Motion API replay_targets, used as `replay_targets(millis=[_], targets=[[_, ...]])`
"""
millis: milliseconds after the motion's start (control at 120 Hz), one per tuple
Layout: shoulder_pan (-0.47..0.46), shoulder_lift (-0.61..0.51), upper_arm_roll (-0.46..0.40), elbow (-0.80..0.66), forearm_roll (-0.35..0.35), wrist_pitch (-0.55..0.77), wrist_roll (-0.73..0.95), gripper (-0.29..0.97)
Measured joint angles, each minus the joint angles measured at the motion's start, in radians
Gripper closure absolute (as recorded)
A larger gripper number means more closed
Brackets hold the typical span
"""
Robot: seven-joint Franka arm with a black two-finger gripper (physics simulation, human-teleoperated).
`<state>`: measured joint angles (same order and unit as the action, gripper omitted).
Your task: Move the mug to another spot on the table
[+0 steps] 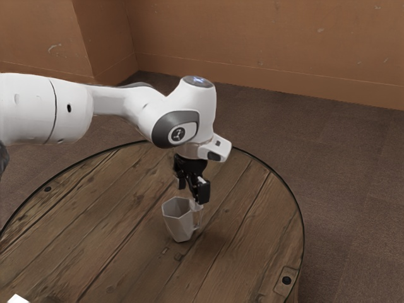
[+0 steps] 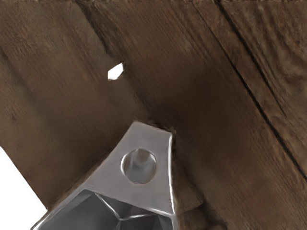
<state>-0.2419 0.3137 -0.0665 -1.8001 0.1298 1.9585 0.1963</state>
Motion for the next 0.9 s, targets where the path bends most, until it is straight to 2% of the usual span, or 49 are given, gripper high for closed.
replay_targets(millis=[325,900], targets=[[0.002,0.066,0.001,0.001,-0.003,0.086,0.086,0.00],[0.021,0.121,0.001,0.000,-0.001,0.126,0.176,0.00]])
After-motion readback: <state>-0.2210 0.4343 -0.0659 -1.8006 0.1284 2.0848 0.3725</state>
